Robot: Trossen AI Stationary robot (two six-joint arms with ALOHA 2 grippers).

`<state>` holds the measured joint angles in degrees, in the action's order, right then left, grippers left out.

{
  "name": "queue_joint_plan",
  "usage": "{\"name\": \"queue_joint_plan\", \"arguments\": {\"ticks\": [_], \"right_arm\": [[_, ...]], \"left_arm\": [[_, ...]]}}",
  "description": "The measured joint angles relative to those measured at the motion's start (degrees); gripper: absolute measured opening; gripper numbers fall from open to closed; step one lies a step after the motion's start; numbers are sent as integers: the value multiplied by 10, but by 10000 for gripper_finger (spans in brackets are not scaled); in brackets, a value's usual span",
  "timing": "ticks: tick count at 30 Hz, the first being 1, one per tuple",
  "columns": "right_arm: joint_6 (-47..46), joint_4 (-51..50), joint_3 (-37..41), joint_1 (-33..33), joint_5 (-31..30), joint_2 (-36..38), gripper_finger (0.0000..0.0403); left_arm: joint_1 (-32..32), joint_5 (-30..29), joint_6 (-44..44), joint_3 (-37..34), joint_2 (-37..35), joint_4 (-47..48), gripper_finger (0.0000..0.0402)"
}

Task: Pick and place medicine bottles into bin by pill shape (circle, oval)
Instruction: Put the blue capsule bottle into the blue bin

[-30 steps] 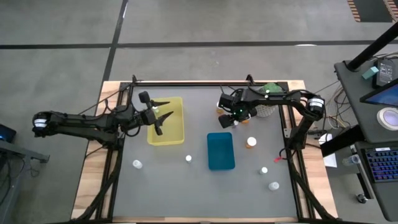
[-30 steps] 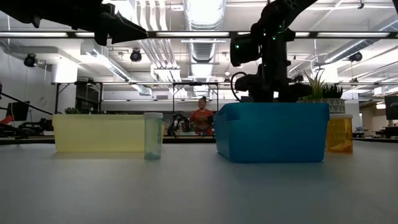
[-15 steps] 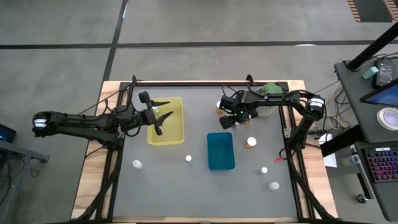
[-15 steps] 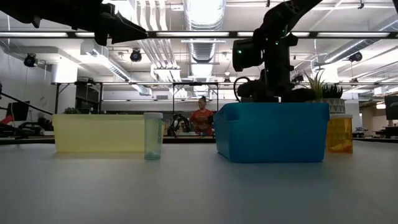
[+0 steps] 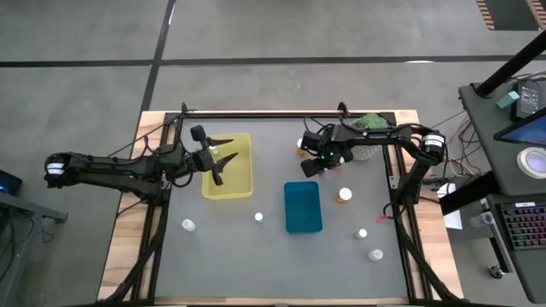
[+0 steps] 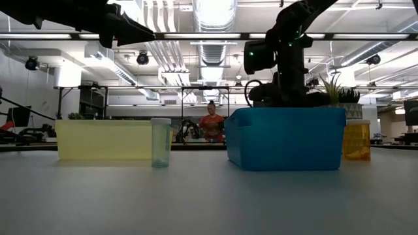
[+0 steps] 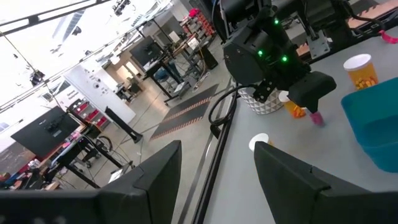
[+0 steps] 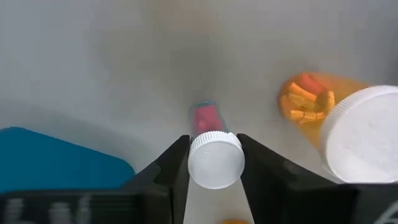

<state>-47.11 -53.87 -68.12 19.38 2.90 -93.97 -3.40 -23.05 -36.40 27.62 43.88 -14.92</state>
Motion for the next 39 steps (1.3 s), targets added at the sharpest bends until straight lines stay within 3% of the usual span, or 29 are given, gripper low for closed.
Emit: {"name": "queue_joint_plan", "arguments": {"ticks": [10,20,39], "right_arm": [[42,-87,-97,0,0,1,111],[27,-182,-204,-31,-1,2,112],[-80,-183,-232,-175,3,2,115]], "left_arm": [[0,0,0,0,0,0,187],[0,0,0,0,0,0,187],[0,0,0,0,0,0,187]]}}
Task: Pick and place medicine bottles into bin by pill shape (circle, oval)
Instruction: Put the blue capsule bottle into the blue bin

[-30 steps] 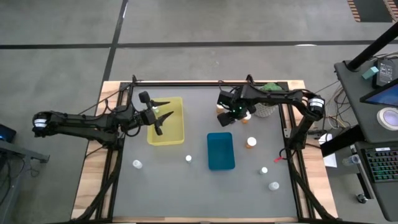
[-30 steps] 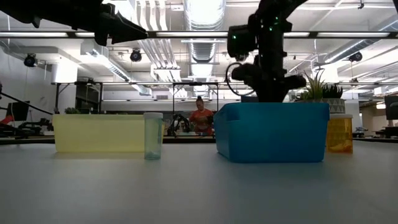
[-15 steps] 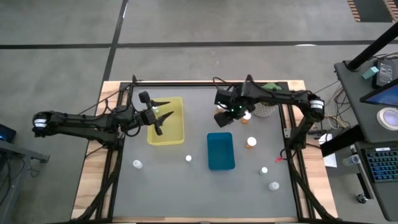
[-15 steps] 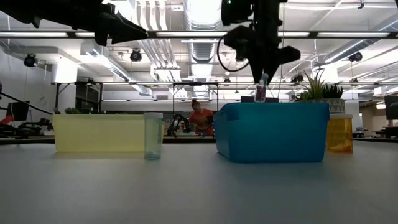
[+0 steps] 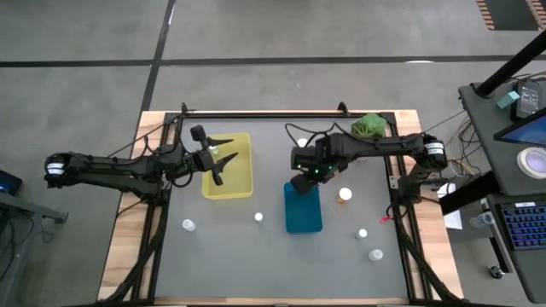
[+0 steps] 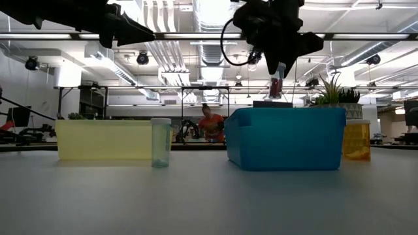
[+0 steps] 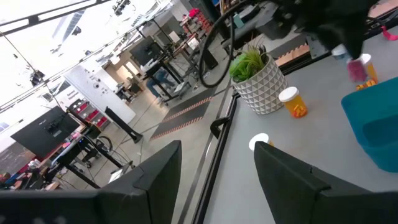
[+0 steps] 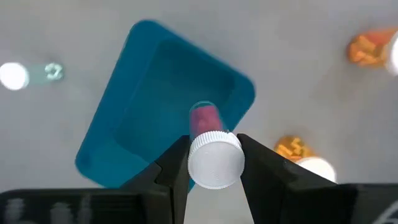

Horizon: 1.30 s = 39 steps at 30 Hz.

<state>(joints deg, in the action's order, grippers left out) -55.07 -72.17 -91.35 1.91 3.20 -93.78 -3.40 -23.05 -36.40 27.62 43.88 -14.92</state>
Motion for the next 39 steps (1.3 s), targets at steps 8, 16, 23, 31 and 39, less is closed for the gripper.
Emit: {"name": "queue_joint_plan", "arguments": {"ticks": [8,16,23,31,39], "right_arm": [[-45,66,0,-38,0,-8,115],[-26,93,0,-44,24,-55,116],[-7,84,0,-44,23,-76,116],[21,64,0,-44,-3,-105,116],[48,56,1,-43,-21,-123,116]], "left_arm": [[0,0,0,0,0,0,187],[0,0,0,0,0,0,187],[0,0,0,0,0,1,187],[0,0,0,0,0,1,187],[0,0,0,0,0,6,187]]}}
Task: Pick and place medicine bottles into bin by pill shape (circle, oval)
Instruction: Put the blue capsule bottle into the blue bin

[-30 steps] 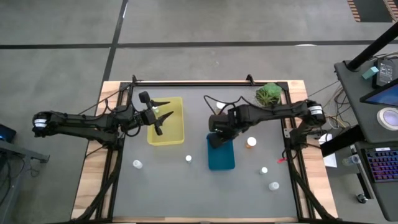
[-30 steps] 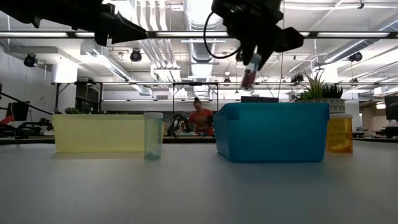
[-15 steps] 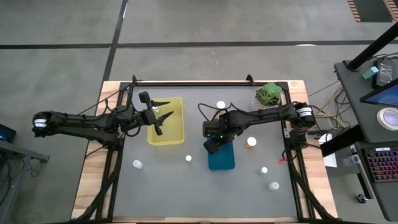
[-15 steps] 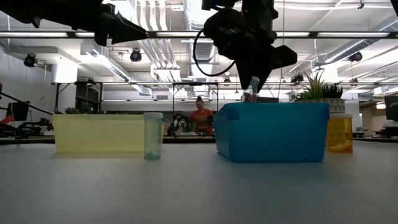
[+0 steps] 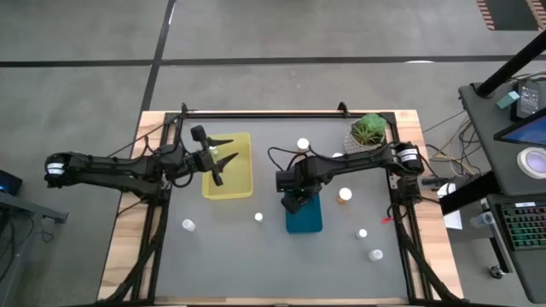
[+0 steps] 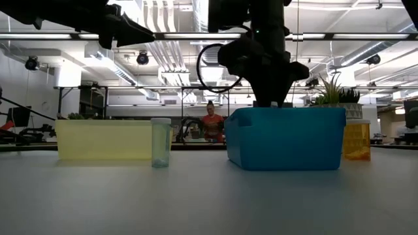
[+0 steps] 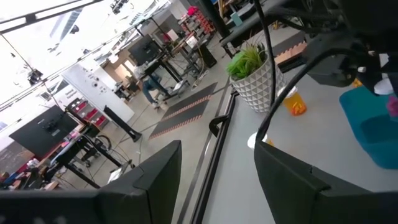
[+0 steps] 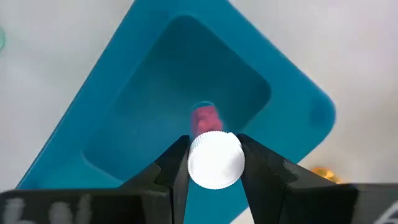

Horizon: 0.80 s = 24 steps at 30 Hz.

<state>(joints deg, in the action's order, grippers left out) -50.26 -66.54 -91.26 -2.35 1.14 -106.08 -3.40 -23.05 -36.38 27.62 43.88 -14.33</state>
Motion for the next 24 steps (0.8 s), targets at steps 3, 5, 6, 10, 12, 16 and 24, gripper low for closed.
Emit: {"name": "queue_joint_plan", "arguments": {"ticks": [3,5,6,10,12,16,24], "right_arm": [[3,-5,0,0,-13,-1,116],[13,-8,2,0,-14,-5,116],[18,-7,2,0,-14,-6,116],[36,-6,9,0,-17,-7,116],[38,-6,11,1,-28,-7,116],[49,-4,14,1,-28,-7,116],[55,-3,30,1,-33,-7,116]], "left_arm": [[0,0,0,0,0,0,187],[0,0,0,0,0,0,187],[0,0,0,0,0,0,187],[0,0,0,0,0,0,187],[0,0,0,0,0,-1,187],[0,0,0,0,0,-1,187],[0,0,0,0,0,-1,187]]}}
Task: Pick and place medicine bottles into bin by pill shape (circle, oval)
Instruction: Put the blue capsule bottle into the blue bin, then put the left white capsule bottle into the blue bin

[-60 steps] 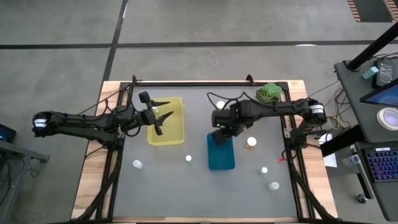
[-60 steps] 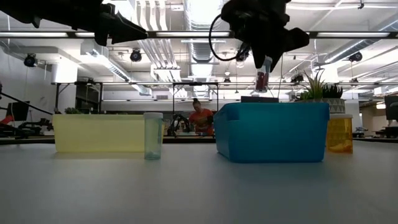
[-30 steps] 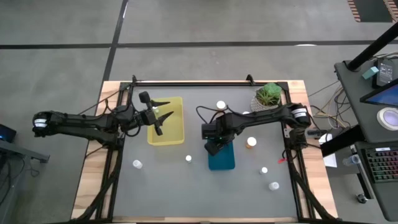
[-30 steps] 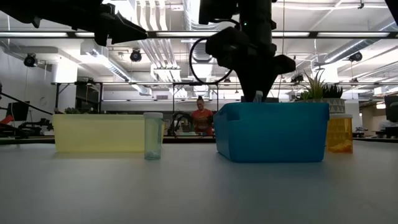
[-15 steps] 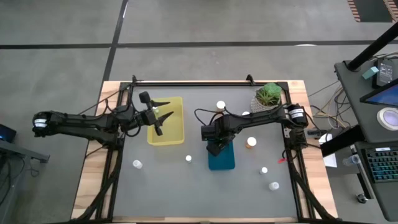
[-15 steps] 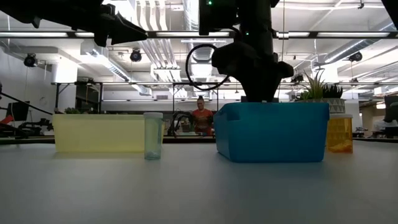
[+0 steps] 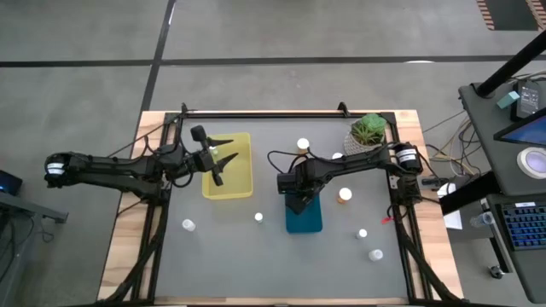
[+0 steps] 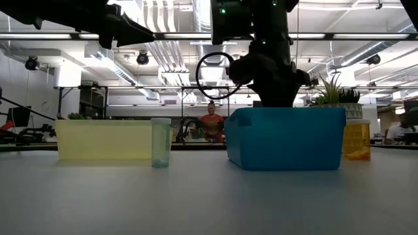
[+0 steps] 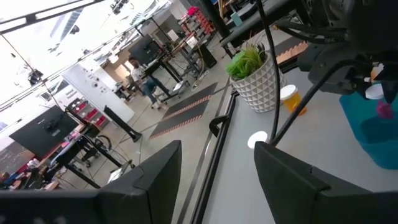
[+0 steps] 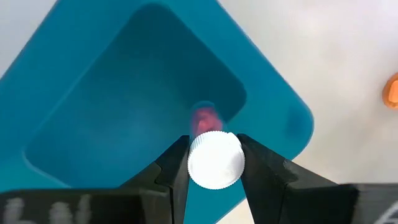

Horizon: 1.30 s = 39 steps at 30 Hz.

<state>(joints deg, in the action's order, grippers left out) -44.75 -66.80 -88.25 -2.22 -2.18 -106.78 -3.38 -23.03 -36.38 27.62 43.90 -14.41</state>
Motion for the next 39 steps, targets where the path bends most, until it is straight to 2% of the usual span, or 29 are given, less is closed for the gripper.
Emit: {"name": "queue_joint_plan", "arguments": {"ticks": [7,21,30,39], "right_arm": [[6,3,1,1,-15,0,120],[4,7,1,5,-24,0,177],[11,-8,-7,5,-26,12,180],[27,-29,-7,2,-79,52,180]], "left_arm": [[0,0,0,0,0,0,187],[0,0,0,0,0,0,187],[0,0,0,0,0,0,187],[0,0,0,0,0,-1,187]]}}
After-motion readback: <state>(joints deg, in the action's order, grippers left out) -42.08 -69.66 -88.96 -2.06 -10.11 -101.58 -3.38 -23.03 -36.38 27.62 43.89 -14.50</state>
